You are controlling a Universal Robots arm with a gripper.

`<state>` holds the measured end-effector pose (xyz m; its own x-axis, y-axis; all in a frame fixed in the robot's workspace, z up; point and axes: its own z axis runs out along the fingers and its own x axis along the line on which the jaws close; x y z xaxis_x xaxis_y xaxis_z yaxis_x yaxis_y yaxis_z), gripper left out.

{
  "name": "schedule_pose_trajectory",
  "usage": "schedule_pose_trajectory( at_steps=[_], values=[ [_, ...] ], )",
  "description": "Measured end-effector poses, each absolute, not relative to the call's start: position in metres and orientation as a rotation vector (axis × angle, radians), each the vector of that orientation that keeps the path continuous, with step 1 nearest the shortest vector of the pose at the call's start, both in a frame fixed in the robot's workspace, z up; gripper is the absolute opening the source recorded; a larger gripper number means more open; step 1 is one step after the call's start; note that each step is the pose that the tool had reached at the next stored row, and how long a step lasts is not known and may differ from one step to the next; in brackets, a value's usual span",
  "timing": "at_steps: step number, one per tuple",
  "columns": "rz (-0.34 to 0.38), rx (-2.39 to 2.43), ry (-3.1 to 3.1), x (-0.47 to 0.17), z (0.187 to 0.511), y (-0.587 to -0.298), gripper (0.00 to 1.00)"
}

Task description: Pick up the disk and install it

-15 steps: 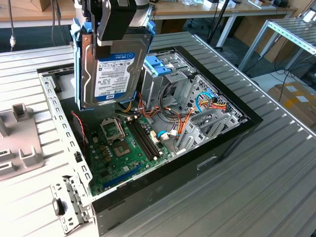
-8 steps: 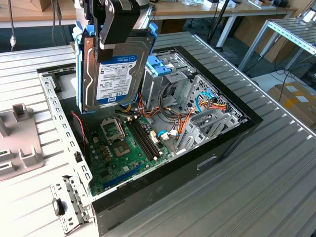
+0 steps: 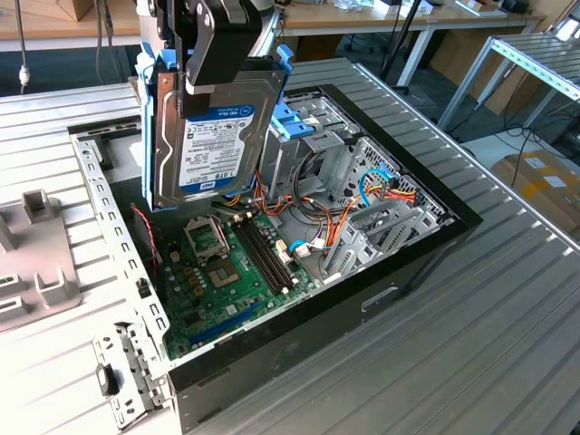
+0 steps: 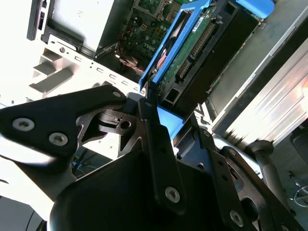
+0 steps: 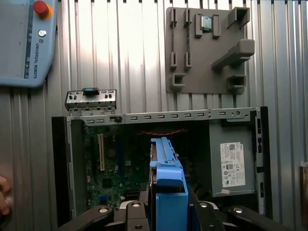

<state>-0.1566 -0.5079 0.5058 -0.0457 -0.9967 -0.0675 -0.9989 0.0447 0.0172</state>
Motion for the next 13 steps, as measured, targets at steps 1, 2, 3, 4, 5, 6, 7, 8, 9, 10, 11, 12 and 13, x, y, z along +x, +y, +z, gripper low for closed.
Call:
schedule_pose_trajectory(
  at_steps=[1,2,3,4,5,6,7,8,9,10,11,12,13],
  values=[
    [0.092,-2.144,2.244,-0.1566,0.5058,-0.5083,0.37],
    [0.092,-2.144,2.244,-0.1566,0.5058,-0.5086,0.37],
    [0.092,-2.144,2.244,-0.1565,0.5058,-0.5088,0.37],
    [0.092,-2.144,2.244,-0.1564,0.5058,-0.5089,0.37],
    [0.092,-2.144,2.244,-0.1563,0.5057,-0.509,0.37],
    [0.092,-2.144,2.244,-0.1562,0.5057,-0.5092,0.37],
    [0.092,-2.144,2.244,-0.1562,0.5056,-0.5095,0.37],
    [0.092,-2.144,2.244,-0.1562,0.5056,-0.5097,0.37],
    [0.092,-2.144,2.244,-0.1562,0.5056,-0.5098,0.37],
    [0.092,-2.144,2.244,-0.1561,0.5056,-0.5099,0.37],
    [0.091,-2.144,2.244,-0.1562,0.5056,-0.51,0.37],
    [0.091,-2.144,2.244,-0.1561,0.5056,-0.51,0.37],
    [0.091,-2.144,2.244,-0.1561,0.5056,-0.5102,0.37]
  ],
)
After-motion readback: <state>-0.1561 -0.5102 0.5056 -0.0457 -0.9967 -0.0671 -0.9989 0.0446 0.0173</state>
